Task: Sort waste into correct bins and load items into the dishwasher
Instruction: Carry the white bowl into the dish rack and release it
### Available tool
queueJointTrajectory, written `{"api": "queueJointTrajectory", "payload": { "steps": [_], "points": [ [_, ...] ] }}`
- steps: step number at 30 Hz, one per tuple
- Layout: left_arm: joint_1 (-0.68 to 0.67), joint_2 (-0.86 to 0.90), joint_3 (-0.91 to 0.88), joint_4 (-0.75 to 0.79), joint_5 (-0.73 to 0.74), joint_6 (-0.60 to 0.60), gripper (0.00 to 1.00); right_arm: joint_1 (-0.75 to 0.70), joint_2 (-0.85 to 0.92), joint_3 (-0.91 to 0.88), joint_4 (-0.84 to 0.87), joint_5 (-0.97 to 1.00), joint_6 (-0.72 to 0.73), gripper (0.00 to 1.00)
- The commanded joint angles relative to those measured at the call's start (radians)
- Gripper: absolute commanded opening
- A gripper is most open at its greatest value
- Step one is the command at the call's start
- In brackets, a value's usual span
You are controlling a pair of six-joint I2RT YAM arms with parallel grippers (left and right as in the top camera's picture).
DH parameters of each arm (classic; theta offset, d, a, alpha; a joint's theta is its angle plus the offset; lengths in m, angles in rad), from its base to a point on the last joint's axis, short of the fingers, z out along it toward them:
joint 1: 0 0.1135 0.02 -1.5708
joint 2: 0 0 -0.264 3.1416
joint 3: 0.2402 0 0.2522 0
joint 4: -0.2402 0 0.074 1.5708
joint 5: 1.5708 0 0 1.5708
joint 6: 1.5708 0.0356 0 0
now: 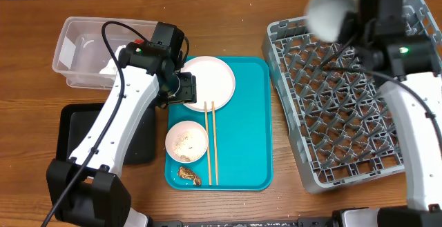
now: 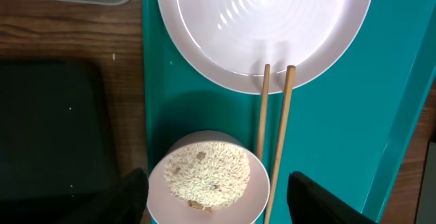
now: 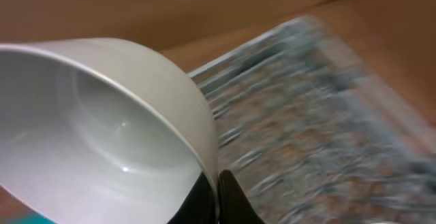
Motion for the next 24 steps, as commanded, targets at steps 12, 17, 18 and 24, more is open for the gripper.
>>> {"api": "queueJointTrajectory", "payload": {
  "steps": [12,17,18,24],
  "points": [
    [-0.001,-0.021,0.015,0.0,-0.008,-0.014,0.69,-0.319,0.262,-0.006,0.187,0.677,0.003,0.04],
    [-0.001,-0.021,0.015,-0.002,0.005,-0.014,0.7,-0.332,0.385,-0.006,0.187,0.673,0.006,0.04],
    [-0.001,-0.021,0.015,-0.003,0.005,-0.014,0.7,-0.327,0.405,-0.006,0.186,0.667,0.007,0.04],
    [-0.001,-0.021,0.015,-0.002,0.005,-0.014,0.7,-0.295,0.495,-0.006,0.132,0.612,0.094,0.04]
  ]
}}
